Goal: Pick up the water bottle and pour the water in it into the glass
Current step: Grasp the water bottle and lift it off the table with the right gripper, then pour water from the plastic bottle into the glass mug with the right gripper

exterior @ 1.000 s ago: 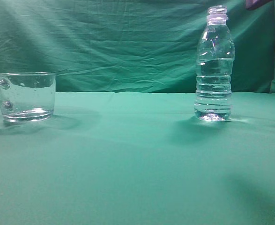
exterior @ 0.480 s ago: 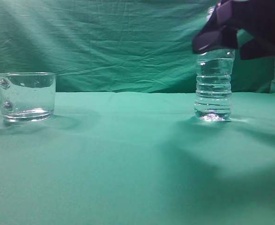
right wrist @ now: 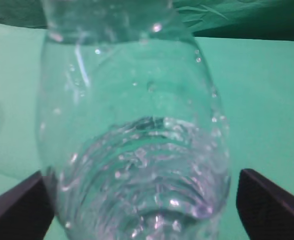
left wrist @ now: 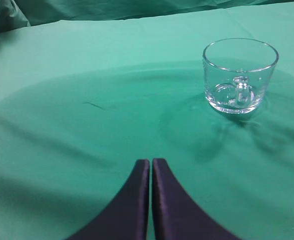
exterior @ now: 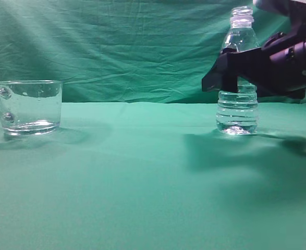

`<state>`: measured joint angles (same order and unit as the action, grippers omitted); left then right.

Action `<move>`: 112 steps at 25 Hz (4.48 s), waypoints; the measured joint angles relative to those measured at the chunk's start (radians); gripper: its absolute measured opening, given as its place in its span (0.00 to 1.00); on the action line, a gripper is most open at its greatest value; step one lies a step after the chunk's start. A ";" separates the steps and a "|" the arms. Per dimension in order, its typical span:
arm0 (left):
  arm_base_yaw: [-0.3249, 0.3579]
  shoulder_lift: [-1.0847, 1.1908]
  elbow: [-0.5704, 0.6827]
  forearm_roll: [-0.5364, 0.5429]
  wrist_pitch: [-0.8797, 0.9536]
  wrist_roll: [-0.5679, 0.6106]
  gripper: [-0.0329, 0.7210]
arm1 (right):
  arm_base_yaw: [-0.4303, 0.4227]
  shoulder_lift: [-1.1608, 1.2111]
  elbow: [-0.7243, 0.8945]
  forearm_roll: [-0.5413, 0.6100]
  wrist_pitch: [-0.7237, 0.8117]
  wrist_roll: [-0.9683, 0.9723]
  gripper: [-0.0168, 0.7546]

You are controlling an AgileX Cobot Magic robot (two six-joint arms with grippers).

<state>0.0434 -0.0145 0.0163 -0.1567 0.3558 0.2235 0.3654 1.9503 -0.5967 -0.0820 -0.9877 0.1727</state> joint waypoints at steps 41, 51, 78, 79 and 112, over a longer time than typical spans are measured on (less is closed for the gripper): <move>0.000 0.000 0.000 0.000 0.000 0.000 0.04 | 0.127 -0.264 -0.504 -0.544 0.846 0.070 0.43; 0.000 0.000 0.000 0.000 0.000 0.000 0.04 | 0.288 -0.062 -0.774 -0.755 1.065 0.056 0.43; 0.000 0.000 0.000 0.000 0.000 0.000 0.04 | 0.341 0.282 -1.083 -1.299 1.058 0.047 0.43; 0.000 0.000 0.000 0.000 0.000 0.000 0.04 | 0.341 0.282 -1.087 -1.314 1.058 0.047 0.43; 0.000 0.000 0.000 0.000 0.000 0.000 0.04 | 0.341 0.283 -1.098 -1.664 1.121 0.079 0.43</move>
<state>0.0434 -0.0145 0.0163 -0.1567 0.3558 0.2235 0.7062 2.2329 -1.6949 -1.7458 0.1337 0.2522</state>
